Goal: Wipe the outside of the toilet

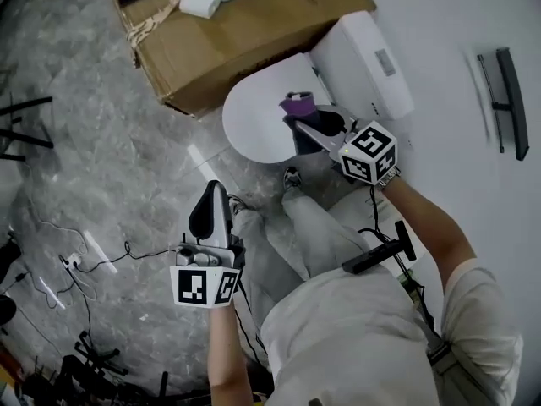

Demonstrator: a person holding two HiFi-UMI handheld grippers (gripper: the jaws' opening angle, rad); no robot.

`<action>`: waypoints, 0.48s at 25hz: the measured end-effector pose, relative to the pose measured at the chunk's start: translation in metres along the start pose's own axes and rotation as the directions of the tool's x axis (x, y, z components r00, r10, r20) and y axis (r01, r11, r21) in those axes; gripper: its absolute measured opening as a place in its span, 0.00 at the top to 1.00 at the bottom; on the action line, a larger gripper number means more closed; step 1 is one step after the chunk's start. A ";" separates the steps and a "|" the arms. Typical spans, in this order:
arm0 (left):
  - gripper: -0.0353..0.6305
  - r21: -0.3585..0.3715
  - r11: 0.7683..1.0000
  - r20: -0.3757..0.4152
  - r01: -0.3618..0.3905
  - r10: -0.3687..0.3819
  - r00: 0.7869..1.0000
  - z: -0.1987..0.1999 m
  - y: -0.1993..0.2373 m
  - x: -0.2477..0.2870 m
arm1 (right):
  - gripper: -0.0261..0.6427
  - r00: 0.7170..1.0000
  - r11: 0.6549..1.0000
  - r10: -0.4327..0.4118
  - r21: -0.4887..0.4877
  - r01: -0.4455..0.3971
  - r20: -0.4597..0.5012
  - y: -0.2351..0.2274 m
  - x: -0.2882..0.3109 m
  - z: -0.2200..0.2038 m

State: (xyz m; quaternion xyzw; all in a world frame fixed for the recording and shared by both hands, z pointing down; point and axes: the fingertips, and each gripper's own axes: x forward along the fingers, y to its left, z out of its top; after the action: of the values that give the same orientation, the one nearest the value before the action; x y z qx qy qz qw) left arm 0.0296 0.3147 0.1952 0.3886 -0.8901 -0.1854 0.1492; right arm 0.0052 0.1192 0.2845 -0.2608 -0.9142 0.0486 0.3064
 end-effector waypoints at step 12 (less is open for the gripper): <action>0.94 0.191 0.978 -0.026 0.085 -0.082 0.996 0.104 -0.122 -0.069 | 0.81 0.962 0.964 -0.176 -0.163 0.211 0.209 0.021 -0.234 0.136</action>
State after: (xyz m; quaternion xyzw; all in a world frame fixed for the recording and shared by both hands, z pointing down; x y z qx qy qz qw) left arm 0.1097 0.3117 0.0401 0.4400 -0.8853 -0.1013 0.1112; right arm 0.0936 0.0288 0.0446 -0.1911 -0.9612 -0.0411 0.1946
